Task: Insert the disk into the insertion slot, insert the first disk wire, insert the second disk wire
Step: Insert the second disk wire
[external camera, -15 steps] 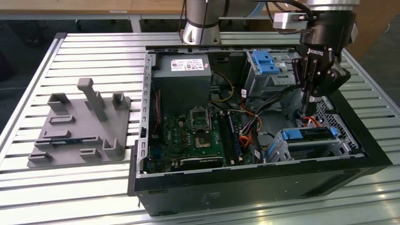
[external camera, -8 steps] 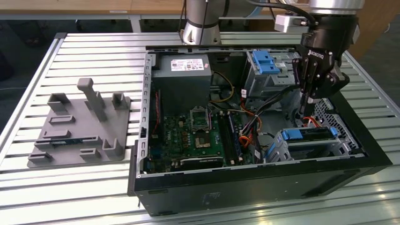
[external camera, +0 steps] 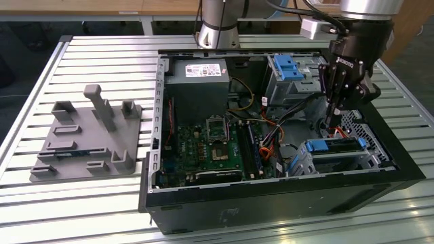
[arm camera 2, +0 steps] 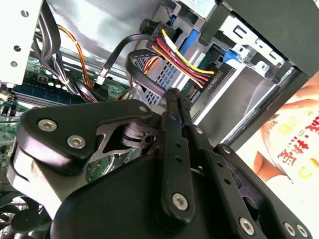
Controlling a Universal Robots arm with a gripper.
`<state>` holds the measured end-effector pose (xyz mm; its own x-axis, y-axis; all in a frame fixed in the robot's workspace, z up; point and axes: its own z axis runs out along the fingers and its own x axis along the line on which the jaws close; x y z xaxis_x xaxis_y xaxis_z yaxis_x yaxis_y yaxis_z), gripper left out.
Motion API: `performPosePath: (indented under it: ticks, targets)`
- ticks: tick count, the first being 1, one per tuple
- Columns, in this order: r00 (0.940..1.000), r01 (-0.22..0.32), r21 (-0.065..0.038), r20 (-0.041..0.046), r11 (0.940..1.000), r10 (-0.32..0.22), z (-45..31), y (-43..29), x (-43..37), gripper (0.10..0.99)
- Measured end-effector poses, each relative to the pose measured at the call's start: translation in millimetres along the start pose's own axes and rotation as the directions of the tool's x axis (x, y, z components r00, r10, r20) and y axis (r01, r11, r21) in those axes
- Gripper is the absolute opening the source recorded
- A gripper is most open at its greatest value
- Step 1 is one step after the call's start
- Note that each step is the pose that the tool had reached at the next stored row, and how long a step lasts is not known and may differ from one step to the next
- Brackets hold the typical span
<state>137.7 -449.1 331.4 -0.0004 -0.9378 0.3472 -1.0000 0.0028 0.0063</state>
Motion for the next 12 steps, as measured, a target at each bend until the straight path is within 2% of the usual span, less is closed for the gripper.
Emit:
performPosePath:
  ticks: [12]
  targets:
    - [0.9987,0.0,0.0,0.0517,1.0,0.0,4.7,0.0,16.9,0.149]
